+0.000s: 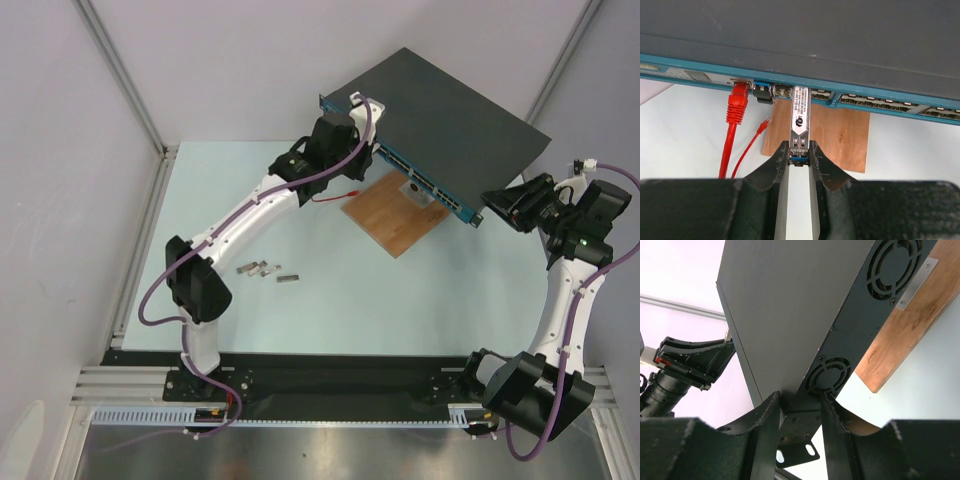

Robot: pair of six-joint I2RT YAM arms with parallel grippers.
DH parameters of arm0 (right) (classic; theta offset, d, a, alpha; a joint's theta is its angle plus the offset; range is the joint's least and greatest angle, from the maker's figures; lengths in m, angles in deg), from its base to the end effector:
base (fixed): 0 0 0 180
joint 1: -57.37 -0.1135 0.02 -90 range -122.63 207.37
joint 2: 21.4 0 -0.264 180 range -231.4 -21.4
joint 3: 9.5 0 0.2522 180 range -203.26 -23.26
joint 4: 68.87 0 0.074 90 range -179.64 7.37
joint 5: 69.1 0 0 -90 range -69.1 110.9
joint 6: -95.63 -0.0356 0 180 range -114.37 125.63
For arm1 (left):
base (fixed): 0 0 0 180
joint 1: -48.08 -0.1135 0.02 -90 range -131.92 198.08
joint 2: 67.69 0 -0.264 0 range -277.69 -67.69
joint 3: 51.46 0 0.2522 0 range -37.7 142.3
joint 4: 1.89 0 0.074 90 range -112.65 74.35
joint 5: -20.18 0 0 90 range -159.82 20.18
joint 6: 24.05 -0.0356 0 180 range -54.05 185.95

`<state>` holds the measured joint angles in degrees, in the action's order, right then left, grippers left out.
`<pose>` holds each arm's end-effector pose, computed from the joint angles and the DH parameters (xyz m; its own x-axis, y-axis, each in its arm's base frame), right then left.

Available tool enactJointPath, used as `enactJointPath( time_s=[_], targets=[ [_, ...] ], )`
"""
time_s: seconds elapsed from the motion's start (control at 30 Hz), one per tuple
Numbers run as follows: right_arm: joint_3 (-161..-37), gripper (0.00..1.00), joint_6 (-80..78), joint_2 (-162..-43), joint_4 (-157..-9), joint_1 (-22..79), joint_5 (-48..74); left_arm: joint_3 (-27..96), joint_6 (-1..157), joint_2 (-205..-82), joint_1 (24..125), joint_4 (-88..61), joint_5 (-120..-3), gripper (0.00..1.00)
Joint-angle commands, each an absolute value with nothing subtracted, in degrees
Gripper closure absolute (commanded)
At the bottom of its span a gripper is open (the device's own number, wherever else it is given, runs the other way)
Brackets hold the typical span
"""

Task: Insert the plug into the switch port

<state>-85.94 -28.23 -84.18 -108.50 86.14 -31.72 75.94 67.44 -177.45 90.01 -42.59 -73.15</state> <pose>0.2155 -0.0860 0.3660 -0.5048 0.6631 -0.5527 -0.0635 0.6100 0.7899 0.3364 -0.2994 0.3955 -0.3076 0.2414 -0.9204 0.6195 0.7850 -0.0012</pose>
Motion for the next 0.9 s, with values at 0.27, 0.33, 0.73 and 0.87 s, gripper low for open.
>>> enactJointPath(
  time_s=[0.27,0.33,0.73,0.87],
  targets=[
    [-85.8,1.0,-27.0,-84.8,-105.0,84.3,-32.6,80.0,67.4,-180.0,89.3,-42.0,-75.0,1.0],
    [-85.8,1.0,-26.9,-84.9,-104.9,84.3,-32.7,80.2,67.4,-179.9,89.1,-41.8,-74.7,1.0],
    [-85.6,1.0,-25.8,-85.3,-105.3,84.3,-32.1,86.7,68.0,-180.0,89.3,-42.9,-72.4,0.99],
    [-85.7,1.0,-25.8,-85.3,-105.2,84.0,-32.1,87.3,67.7,-181.2,89.4,-43.5,-72.1,1.0]
  ],
)
